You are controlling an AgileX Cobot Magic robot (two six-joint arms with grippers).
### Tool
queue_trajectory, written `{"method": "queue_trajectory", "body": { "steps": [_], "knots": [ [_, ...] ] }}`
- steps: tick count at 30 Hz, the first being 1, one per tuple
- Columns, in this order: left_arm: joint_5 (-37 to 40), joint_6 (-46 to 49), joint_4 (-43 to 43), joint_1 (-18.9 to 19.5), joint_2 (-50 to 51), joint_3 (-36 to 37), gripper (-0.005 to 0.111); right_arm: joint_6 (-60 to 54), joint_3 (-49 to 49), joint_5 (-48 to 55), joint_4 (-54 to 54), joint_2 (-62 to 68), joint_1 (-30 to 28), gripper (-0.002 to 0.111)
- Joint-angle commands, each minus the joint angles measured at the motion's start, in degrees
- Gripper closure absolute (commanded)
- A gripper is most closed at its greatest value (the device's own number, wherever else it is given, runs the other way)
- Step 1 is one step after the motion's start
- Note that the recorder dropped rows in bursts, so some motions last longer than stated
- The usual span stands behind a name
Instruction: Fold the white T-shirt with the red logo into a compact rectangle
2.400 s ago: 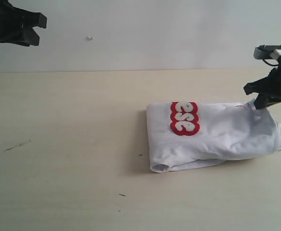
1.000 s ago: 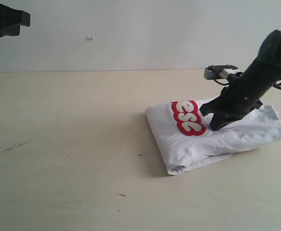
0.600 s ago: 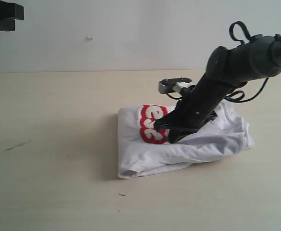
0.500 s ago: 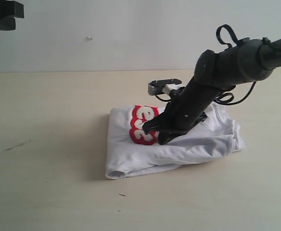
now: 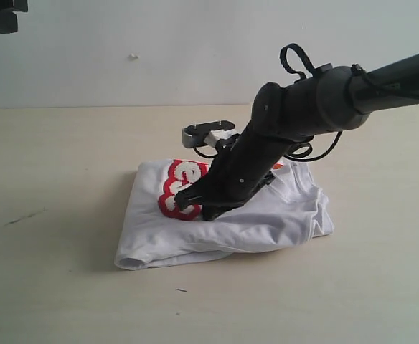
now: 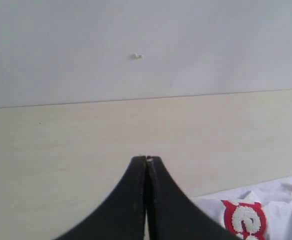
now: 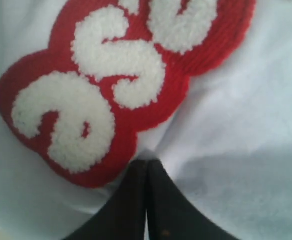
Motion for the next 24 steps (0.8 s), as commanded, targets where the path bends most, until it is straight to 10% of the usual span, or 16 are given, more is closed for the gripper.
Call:
{"method": "queue_trajectory", "body": {
  "steps": [1,10,24],
  "knots": [
    [0.1,0.1,-0.7,0.1,-2.0,0.3,0.107,0.0,-0.1,0.5,-2.0,-7.1,0.3,0.108],
    [-6.9,0.1,-2.3,0.1,-11.6,8.4,0.107,0.0,9.6,-10.2,-3.9,-30.0,0.3,0.108],
    [-16.6,0.1,-2.2,-5.3,-54.3,31.2,0.107,1.0,36.7,-23.9,-2.1,-80.0,0.3,0.108]
  ]
}}
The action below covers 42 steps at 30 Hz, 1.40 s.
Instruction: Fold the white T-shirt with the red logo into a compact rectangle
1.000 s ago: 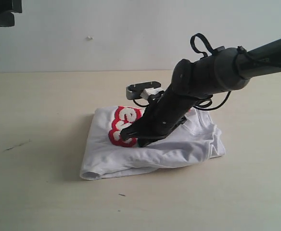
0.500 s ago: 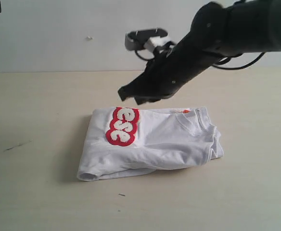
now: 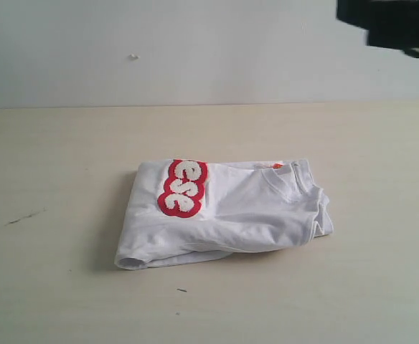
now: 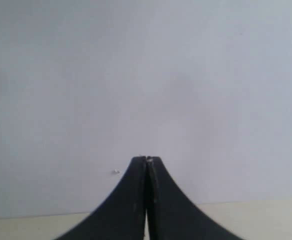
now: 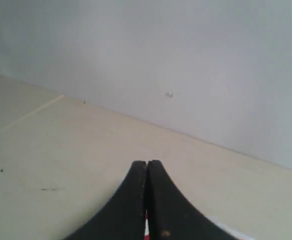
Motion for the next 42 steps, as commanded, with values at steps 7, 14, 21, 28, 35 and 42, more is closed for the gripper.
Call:
{"method": "queue_trajectory", "body": {
  "steps": [7,14,21,28,35,42],
  "knots": [
    [-0.2,0.1,-0.5,-0.4,-17.6,7.1,0.107,0.3,6.2,-2.8,0.2,-21.0,0.1,0.108],
    [-1.5,0.2,0.9,-0.3,-26.3,7.2,0.107,1.2,6.2,-2.3,0.3,-32.7,0.1,0.108],
    [-0.5,0.2,1.0,-0.3,-26.6,7.2,0.107,1.4,6.2,-2.3,0.3,-34.5,0.1,0.108],
    [-0.5,0.2,1.0,-0.3,-26.6,7.2,0.107,1.4,6.2,-2.3,0.3,-34.5,0.1,0.108],
    [-0.5,0.2,1.0,-0.3,-26.6,7.2,0.107,1.4,6.2,-2.3,0.3,-34.5,0.1,0.108],
    [-0.6,-1.7,5.9,0.7,-29.5,9.4,0.107,1.4,6.2,-2.3,0.3,-34.5,0.1,0.108]
  ]
}}
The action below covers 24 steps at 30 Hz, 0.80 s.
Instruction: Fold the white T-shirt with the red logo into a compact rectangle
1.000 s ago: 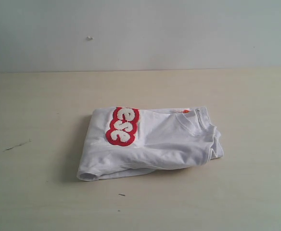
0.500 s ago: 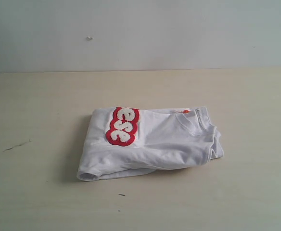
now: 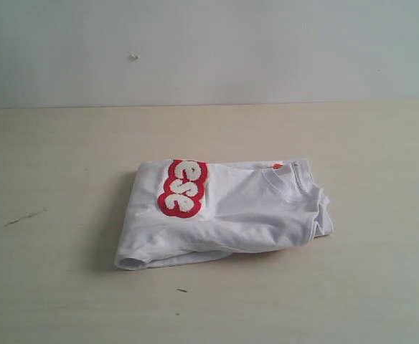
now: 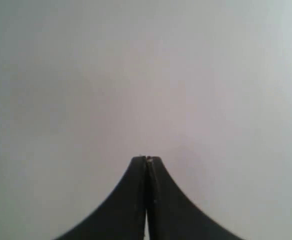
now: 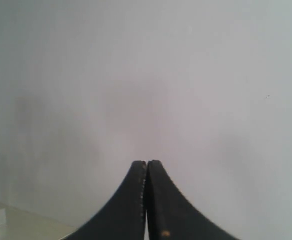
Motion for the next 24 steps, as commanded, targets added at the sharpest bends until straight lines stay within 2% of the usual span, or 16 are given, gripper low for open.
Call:
{"method": "queue_trajectory", "body": {
  "steps": [1,6,12,16,24],
  "knots": [
    [-0.2,-2.7,3.3,1.5,-3.4,2.8,0.107,0.0,0.3,-0.2,0.1,-0.1,0.1,0.108],
    [-0.9,-15.4,11.9,7.8,-6.7,7.3,0.107,0.0,0.3,-0.2,0.1,-0.1,0.1,0.108],
    [-0.8,-17.8,12.8,14.1,-6.7,11.5,0.107,0.0,0.3,0.5,0.2,-0.1,0.1,0.108],
    [-2.4,-24.5,20.0,14.8,-6.7,16.5,0.107,0.0,0.3,0.5,0.2,-0.1,0.1,0.108],
    [-4.2,-24.0,20.7,14.9,-6.7,24.7,0.107,0.0,0.3,0.5,0.2,-0.1,0.1,0.108]
  ]
}}
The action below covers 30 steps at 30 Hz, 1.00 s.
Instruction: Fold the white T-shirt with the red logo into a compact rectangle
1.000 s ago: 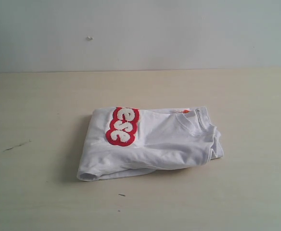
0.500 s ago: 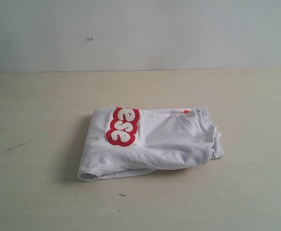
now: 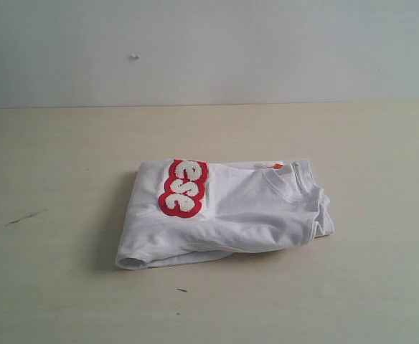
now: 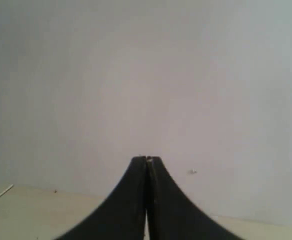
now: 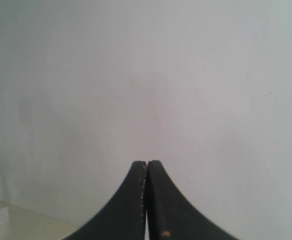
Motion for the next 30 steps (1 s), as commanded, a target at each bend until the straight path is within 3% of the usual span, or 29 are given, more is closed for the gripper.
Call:
{"method": "queue_trajectory", "body": {
  "steps": [1,6,10,11,18,24,30],
  "knots": [
    [-1.0,0.0,1.4,0.2,-0.2,3.6,0.107,-0.1,0.2,0.2,0.1,-0.1,0.1,0.108],
    [-1.5,1.3,2.9,0.2,-0.2,7.6,0.107,-0.1,0.2,0.2,0.1,-0.1,0.1,0.108],
    [-8.3,1.7,3.0,0.2,-0.2,10.9,0.107,-0.1,0.2,0.2,0.4,-0.1,0.1,0.108],
    [-4.7,1.8,3.2,0.2,-0.2,10.9,0.107,-0.1,0.2,0.2,0.4,-0.1,0.1,0.108],
    [0.2,1.8,3.2,0.2,-0.2,10.9,0.107,-0.1,0.2,0.5,0.7,-0.1,0.1,0.108],
    [15.1,5.0,3.2,0.2,-0.2,10.9,0.107,-0.1,0.2,0.5,0.7,-0.1,0.1,0.108],
    [15.9,5.5,3.2,0.2,-0.2,10.9,0.107,-0.1,0.2,0.5,0.7,-0.1,0.1,0.108]
  ]
}}
